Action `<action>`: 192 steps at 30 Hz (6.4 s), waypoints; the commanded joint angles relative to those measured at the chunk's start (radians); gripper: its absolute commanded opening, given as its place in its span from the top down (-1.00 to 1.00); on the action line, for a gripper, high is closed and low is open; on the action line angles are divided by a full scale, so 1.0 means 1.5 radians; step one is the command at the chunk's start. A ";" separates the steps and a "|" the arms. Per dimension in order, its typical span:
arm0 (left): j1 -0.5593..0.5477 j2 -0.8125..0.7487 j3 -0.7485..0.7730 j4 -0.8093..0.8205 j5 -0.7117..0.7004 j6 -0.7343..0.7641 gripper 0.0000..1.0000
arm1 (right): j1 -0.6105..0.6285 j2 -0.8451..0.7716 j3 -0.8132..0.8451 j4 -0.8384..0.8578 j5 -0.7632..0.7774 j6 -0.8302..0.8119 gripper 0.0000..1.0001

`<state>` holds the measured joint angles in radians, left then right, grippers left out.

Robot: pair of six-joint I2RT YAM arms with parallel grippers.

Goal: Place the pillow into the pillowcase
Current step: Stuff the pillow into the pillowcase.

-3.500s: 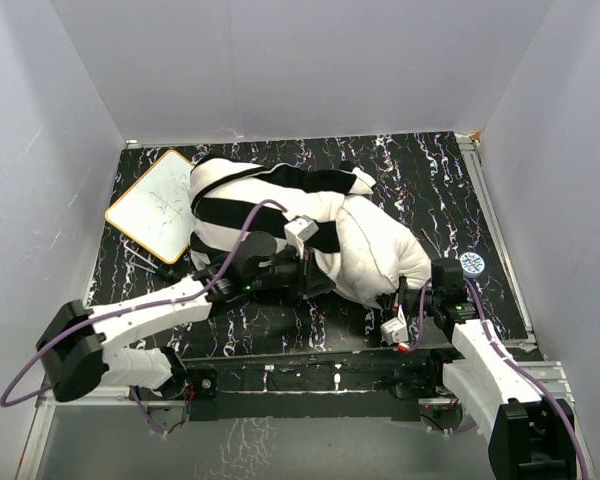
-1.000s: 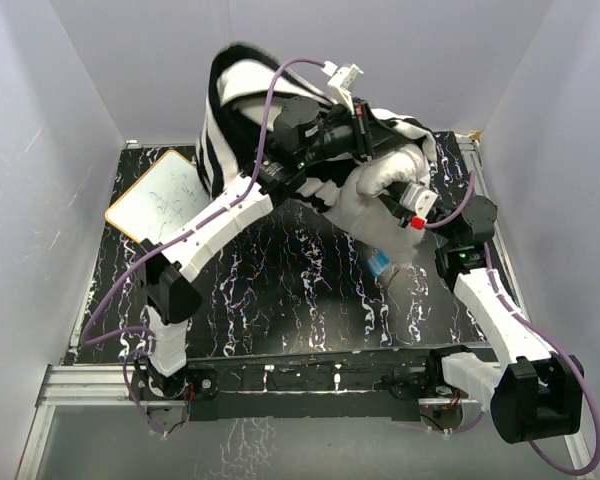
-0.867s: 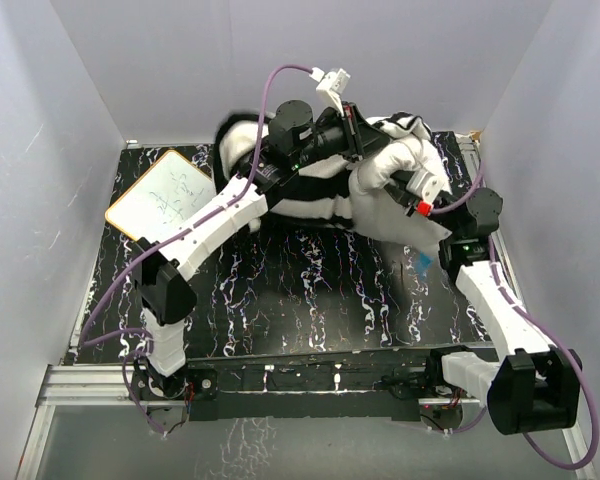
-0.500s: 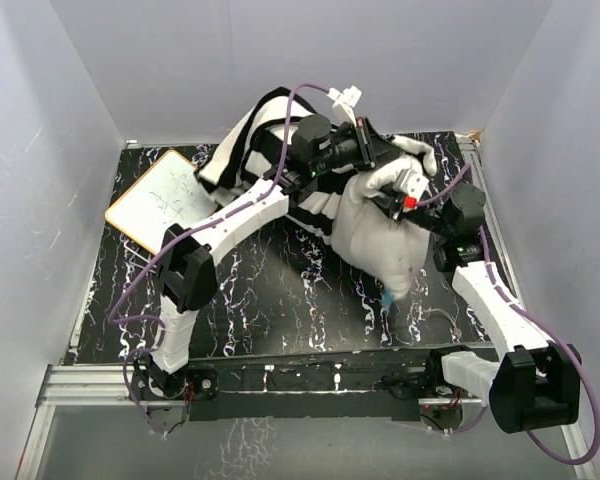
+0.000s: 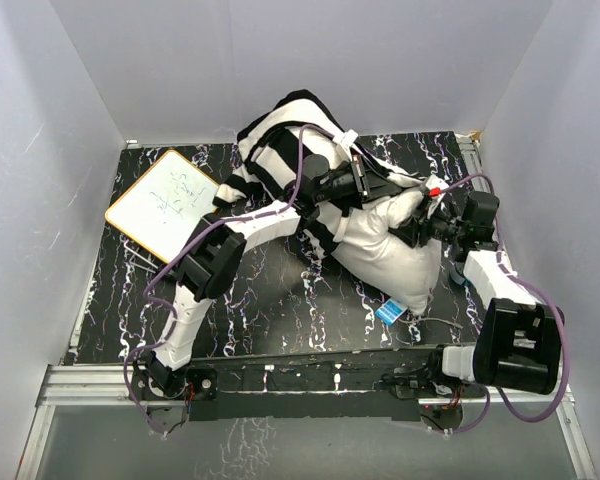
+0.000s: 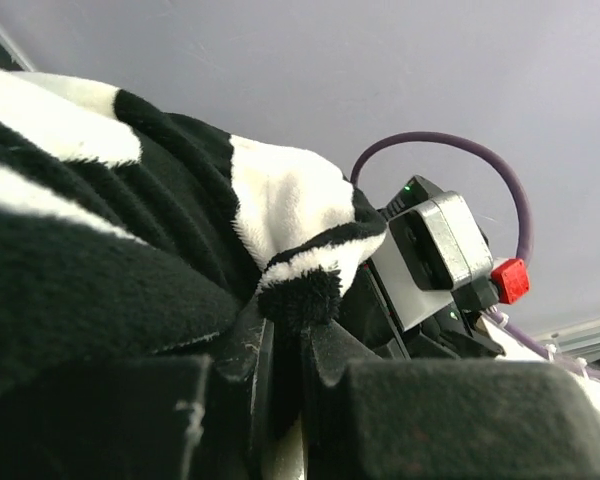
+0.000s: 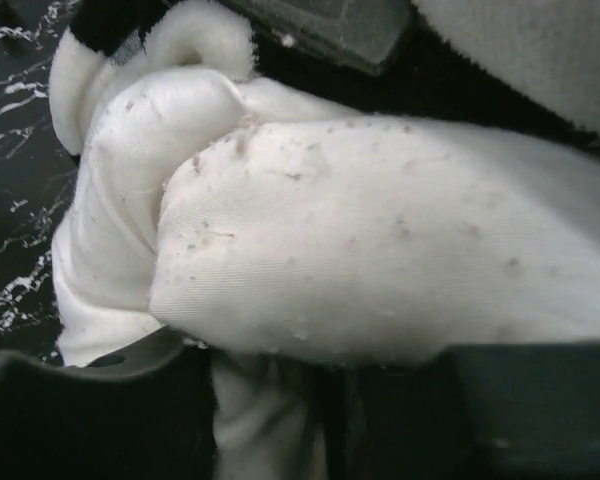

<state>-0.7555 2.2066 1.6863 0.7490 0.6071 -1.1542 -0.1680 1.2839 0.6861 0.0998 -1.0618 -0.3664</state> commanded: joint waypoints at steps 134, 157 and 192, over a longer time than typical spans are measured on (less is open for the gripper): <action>0.084 0.017 -0.114 0.046 -0.137 0.075 -0.89 | -0.072 0.248 0.600 -0.670 0.205 -0.174 -0.86; -0.161 -0.019 -0.199 0.267 -0.018 0.097 1.00 | 0.108 0.400 0.769 -0.808 0.180 -0.404 0.63; -0.005 -0.493 -0.329 -0.632 -0.426 0.657 -0.34 | 0.267 0.157 0.432 -0.469 0.336 -0.343 -0.19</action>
<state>-0.7612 1.4246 1.1244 -0.1616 0.0109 -0.2382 0.2337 1.5505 1.3705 -0.6907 -0.6292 -0.9112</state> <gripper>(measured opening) 0.690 0.729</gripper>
